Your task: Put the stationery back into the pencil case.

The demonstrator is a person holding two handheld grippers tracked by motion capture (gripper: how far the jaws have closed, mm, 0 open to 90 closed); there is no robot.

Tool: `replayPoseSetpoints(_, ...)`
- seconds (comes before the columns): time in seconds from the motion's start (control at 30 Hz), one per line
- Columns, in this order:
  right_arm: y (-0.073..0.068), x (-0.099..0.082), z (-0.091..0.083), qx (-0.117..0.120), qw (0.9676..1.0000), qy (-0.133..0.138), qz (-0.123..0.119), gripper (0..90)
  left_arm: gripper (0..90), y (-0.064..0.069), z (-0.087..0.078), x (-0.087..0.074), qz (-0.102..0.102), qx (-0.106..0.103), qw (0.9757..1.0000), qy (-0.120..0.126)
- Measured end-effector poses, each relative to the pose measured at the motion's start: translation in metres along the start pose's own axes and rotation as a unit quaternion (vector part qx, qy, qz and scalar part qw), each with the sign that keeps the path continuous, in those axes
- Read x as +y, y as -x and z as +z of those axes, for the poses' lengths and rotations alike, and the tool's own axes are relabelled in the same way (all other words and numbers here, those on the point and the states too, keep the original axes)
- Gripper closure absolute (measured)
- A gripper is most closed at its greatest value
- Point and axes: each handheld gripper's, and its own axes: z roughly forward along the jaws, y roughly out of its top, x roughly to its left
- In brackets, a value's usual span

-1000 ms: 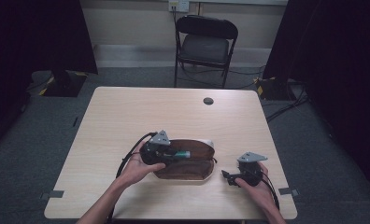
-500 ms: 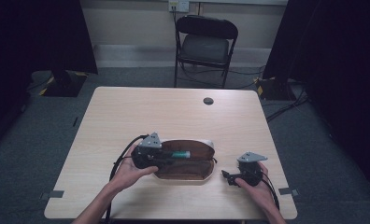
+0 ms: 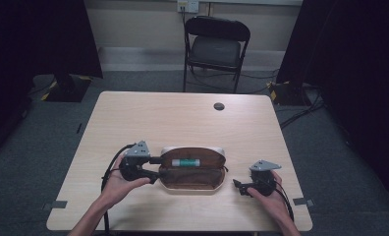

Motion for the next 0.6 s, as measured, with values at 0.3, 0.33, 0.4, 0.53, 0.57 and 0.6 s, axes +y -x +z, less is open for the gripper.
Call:
replayPoseSetpoints(0.3,0.000,0.000,0.000,0.000,1.0000,0.000,0.000,12.5,31.6,-0.013,-0.019,-0.023,-0.027,0.036,0.9990,-0.007)
replayPoseSetpoints(0.33,0.000,0.000,0.000,0.000,1.0000,0.000,-0.001,12.5,31.3,-0.014,-0.020,-0.026,-0.031,0.040,0.9987,-0.007)
replayPoseSetpoints(0.4,0.000,0.000,0.000,0.000,1.0000,0.001,-0.001,12.5,30.2,-0.016,-0.024,-0.032,-0.033,0.046,0.9983,-0.010)
replayPoseSetpoints(0.53,0.000,0.000,0.000,0.000,1.0000,0.000,-0.001,12.5,26.3,-0.021,-0.031,-0.044,-0.043,0.072,0.9961,-0.026)
replayPoseSetpoints(0.57,0.000,0.000,0.000,0.000,1.0000,0.001,-0.001,12.5,23.7,-0.022,-0.034,-0.049,-0.050,0.083,0.9950,-0.025)
replayPoseSetpoints(0.6,0.000,0.000,0.000,0.000,1.0000,0.001,-0.001,12.5,22.4,-0.024,-0.036,-0.051,-0.053,0.085,0.9946,-0.025)
